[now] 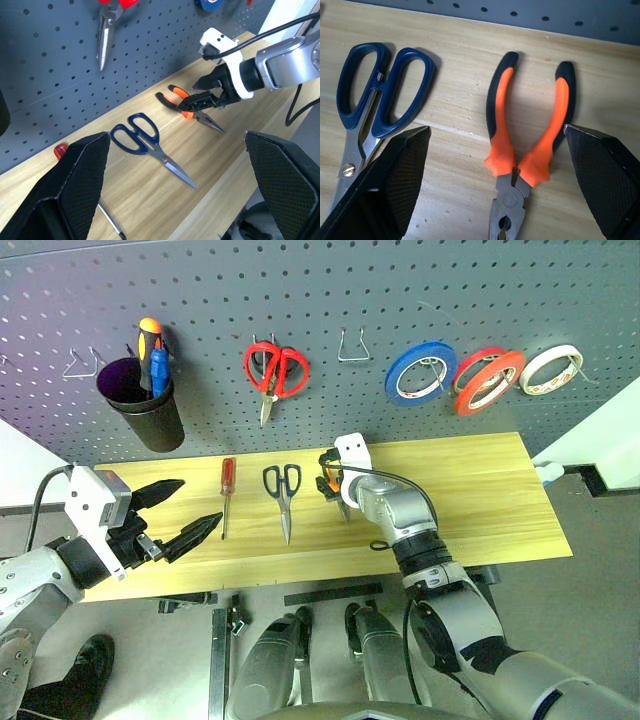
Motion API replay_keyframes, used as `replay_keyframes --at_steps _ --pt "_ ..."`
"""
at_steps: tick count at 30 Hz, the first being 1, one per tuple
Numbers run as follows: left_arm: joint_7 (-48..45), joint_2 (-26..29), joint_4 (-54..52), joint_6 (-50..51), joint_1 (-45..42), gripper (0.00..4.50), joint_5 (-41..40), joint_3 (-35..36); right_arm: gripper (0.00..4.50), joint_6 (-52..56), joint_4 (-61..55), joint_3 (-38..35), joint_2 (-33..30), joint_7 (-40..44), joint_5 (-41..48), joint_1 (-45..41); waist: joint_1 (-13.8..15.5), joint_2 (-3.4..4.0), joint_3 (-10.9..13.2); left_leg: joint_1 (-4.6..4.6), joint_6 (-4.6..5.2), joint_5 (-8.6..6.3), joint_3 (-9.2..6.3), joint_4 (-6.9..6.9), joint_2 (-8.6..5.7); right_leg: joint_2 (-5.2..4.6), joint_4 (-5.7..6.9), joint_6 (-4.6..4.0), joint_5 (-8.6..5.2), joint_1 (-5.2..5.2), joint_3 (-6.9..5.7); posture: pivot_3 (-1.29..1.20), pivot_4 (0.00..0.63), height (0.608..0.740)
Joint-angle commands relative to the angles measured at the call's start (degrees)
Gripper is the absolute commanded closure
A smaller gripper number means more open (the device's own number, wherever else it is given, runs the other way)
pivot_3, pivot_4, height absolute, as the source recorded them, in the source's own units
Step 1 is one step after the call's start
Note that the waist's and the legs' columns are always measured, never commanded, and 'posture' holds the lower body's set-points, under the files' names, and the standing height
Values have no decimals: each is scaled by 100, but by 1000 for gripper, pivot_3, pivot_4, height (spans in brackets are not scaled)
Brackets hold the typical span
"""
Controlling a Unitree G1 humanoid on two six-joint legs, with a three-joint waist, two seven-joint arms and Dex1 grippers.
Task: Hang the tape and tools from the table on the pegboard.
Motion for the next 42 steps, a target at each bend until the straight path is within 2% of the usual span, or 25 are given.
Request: replay_keyframes --at_steps 1,15,38,42 --pt "55 43 -284 48 129 0 -156 287 36 -67 55 30 81 -162 -62 -136 1 1 7 -5 0 0 0 -1 0 0 0 0 0 -5 0 46 362 729" --pt "105 133 -487 233 321 0 -401 573 36 -663 1158 -147 166 -704 -117 -594 12 -4 52 -55 -30 19 -2 -7 0 0 3 0 1 -69 -4 80 363 729" --pt "123 137 -539 231 354 0 -440 552 36 -711 1353 -28 241 -951 -261 -485 14 -2 62 -56 -37 22 -2 -10 0 1 5 0 1 -74 -4 87 356 729" --pt "127 134 -543 228 359 0 -447 571 853 -731 1460 8 230 -924 -305 -526 12 -2 62 -56 -38 23 -3 -10 0 1 5 0 1 -76 -4 89 356 729"
